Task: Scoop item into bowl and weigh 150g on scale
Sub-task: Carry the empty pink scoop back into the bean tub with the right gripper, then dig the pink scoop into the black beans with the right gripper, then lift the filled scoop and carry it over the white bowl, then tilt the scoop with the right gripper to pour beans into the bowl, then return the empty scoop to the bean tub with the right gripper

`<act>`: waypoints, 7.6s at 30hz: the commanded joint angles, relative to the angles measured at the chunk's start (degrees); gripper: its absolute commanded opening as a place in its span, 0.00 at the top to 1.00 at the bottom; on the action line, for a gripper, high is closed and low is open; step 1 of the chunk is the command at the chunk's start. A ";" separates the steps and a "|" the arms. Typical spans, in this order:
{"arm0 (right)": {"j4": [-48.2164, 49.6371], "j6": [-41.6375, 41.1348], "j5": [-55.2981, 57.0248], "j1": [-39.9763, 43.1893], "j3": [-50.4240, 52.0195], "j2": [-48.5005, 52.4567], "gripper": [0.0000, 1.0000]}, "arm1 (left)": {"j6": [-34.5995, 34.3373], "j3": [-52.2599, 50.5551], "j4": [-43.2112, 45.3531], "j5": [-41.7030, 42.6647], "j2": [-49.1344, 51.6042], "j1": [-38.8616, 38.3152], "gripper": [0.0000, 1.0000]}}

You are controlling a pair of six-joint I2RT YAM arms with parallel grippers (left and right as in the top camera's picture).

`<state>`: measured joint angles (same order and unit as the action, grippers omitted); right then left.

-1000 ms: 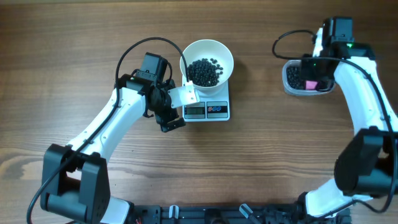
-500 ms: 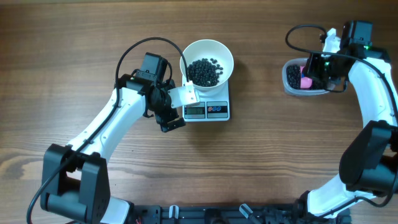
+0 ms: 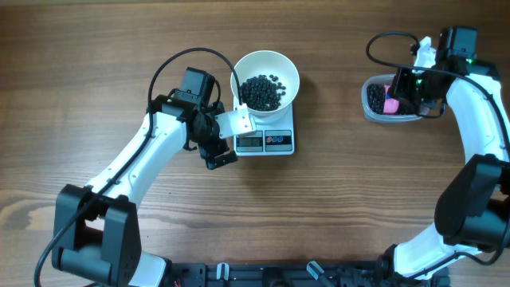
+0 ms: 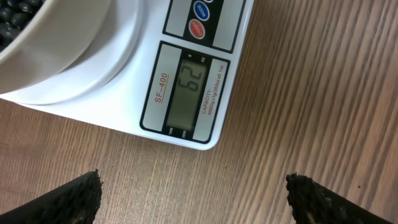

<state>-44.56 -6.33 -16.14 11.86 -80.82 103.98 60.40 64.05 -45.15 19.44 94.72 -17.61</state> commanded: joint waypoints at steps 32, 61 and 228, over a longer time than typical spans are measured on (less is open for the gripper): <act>0.15 -2.91 -6.56 0.87 0.59 2.69 0.96 | 0.90 -0.26 -0.07 1.11 0.70 0.13 0.00; -2.21 7.85 -25.62 16.37 0.59 2.80 0.96 | 0.90 -0.26 -0.07 1.09 0.70 0.13 0.00; -16.52 30.32 -7.67 1.99 -3.91 8.96 0.96 | 0.90 -0.26 -0.04 1.09 0.70 0.13 0.00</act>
<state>-59.31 23.90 -20.58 14.24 -86.13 110.26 60.40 64.05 -45.17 19.44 94.72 -17.61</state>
